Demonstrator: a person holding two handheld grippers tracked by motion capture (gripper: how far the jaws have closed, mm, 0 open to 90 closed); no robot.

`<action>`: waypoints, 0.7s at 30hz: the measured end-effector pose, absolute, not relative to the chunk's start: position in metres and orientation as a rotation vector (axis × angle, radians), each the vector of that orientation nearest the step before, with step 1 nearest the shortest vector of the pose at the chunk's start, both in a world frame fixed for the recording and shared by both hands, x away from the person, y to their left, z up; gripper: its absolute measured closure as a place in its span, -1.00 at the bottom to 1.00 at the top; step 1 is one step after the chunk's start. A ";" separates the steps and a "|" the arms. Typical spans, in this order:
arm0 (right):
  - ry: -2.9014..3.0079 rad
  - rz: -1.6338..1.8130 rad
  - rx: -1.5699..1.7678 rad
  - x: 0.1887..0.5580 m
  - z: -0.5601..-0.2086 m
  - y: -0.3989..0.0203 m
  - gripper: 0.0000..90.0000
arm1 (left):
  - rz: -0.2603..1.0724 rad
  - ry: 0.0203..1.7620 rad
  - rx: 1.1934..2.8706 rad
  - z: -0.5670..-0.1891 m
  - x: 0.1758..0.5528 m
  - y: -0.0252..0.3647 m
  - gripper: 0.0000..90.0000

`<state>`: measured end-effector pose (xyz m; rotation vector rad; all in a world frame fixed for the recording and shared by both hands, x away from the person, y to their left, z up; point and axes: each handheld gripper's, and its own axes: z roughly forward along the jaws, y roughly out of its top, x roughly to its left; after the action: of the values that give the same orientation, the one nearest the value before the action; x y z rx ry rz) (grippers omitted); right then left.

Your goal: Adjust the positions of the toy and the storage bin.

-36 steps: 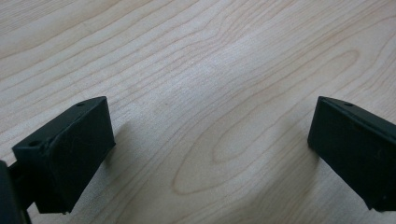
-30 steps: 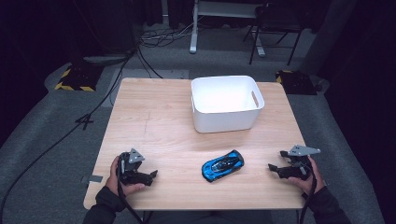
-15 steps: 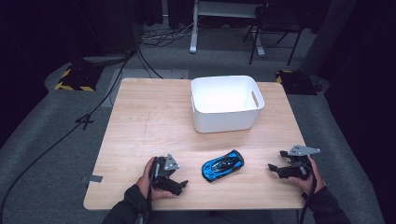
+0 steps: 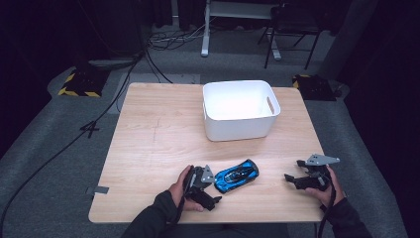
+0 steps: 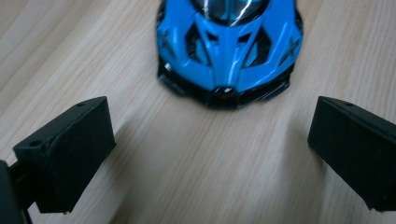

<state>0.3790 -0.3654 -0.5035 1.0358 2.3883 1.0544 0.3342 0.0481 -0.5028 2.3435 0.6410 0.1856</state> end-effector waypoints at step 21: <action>2.388 1.054 1.037 0.379 -0.504 -0.365 -0.67 | 0.183 0.577 2.389 -0.501 0.347 0.013 -0.99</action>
<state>0.3790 -0.3654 -0.5035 1.0367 2.3884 1.0538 0.3465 0.0131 -0.5013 2.3889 0.5769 0.1831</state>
